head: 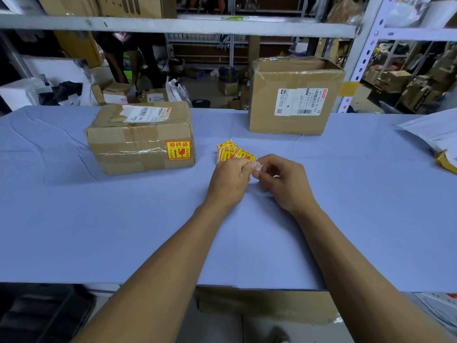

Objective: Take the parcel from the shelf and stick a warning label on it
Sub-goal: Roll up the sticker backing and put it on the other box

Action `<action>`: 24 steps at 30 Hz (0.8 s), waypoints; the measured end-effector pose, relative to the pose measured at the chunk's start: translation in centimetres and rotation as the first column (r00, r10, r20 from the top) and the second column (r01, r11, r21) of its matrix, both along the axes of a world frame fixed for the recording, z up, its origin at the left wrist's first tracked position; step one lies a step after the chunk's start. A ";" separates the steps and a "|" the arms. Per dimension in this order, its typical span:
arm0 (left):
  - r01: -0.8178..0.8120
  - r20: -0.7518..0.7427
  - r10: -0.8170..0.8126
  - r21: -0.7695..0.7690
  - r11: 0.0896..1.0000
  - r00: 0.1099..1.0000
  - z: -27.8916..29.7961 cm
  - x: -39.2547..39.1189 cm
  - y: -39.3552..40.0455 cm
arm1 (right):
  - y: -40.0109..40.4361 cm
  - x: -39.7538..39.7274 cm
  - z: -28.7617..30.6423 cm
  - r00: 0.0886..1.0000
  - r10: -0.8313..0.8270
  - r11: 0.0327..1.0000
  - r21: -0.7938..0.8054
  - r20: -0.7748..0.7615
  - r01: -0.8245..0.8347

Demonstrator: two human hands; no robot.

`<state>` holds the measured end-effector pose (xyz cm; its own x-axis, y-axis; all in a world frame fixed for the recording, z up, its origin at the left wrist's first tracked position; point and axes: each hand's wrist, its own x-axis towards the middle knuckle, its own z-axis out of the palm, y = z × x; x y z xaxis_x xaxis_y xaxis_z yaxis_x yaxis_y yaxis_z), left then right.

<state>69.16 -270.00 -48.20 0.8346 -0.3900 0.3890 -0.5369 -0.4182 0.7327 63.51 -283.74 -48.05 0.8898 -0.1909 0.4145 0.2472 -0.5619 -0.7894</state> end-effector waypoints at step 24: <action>-0.100 -0.252 0.051 -0.185 0.978 0.967 2.5 -9.0 2.0 | 2.1 -8.6 3.4 0.939 0.079 0.991 0.130 -0.335 -0.037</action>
